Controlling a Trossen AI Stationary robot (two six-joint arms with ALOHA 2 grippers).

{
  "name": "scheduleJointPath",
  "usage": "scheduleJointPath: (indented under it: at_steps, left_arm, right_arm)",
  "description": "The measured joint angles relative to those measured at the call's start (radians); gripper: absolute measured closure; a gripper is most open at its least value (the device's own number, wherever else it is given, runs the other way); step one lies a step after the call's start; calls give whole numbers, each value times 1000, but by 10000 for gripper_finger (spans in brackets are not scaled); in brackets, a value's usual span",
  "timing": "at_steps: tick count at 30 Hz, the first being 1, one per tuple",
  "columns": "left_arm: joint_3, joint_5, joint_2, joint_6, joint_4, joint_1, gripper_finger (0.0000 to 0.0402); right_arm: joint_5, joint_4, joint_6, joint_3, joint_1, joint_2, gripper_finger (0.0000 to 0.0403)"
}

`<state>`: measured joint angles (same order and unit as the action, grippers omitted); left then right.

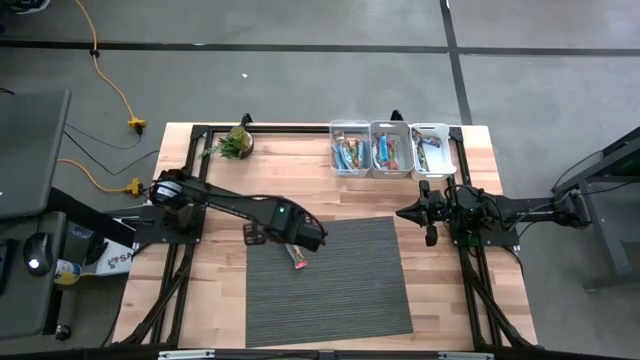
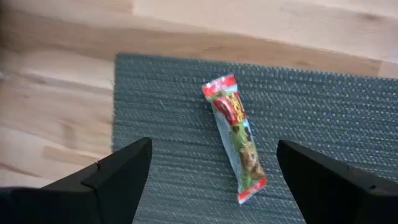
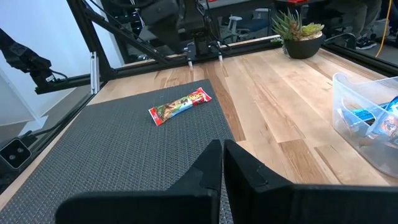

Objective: Pick and place Granola Bars by type
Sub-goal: Put the red granola bar into the gray bin

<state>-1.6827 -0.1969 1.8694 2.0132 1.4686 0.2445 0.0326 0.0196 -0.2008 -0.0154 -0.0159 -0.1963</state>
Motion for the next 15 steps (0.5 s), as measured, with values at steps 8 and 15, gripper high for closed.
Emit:
scheduleJointPath:
  at_steps: [8,15]
  left_arm:
    - [111,91,0,26,-237,-2,60]
    - [241,194,0,97,-356,-11,60]
  right_arm:
    - [0,0,0,0,0,0,402]
    - [0,0,0,0,0,0,402]
